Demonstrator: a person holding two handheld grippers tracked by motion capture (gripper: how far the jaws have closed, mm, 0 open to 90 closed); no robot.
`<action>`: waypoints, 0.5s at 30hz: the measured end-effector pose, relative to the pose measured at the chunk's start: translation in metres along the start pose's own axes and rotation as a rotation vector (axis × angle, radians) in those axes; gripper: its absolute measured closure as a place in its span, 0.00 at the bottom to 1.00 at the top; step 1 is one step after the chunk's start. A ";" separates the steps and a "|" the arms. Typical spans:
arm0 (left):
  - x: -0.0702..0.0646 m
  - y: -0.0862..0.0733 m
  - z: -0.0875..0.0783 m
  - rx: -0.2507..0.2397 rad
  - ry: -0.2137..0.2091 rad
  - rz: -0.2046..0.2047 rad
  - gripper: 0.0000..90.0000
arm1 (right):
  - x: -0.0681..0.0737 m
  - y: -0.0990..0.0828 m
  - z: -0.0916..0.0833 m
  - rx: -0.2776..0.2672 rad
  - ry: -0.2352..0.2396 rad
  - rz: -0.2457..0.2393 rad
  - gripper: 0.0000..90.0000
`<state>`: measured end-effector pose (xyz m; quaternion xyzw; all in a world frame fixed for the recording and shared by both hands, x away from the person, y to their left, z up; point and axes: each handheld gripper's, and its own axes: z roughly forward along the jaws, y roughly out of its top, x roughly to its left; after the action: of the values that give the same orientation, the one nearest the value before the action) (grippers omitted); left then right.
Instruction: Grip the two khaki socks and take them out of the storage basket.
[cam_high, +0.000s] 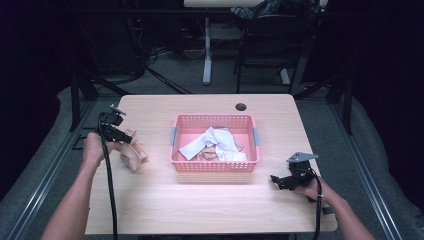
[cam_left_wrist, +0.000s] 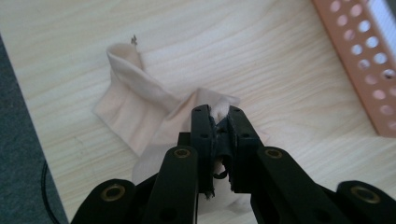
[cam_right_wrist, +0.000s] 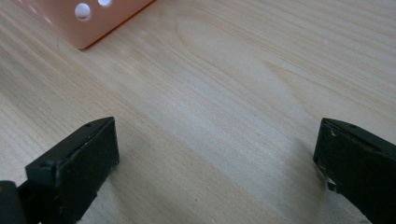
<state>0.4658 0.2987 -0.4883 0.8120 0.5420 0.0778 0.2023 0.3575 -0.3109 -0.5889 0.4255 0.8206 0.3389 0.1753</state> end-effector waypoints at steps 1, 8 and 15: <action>0.001 -0.001 0.003 0.001 -0.003 -0.007 0.91 | 0.000 0.000 0.000 0.001 0.000 0.001 0.00; 0.006 -0.004 0.021 0.004 -0.023 -0.050 0.84 | 0.000 0.000 0.000 0.000 0.000 0.000 0.00; 0.009 -0.004 0.021 -0.006 0.023 -0.077 0.48 | 0.000 0.000 0.000 0.001 0.001 0.001 0.00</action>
<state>0.4734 0.3035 -0.5098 0.7889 0.5750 0.0807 0.2013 0.3575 -0.3110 -0.5889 0.4258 0.8206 0.3387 0.1747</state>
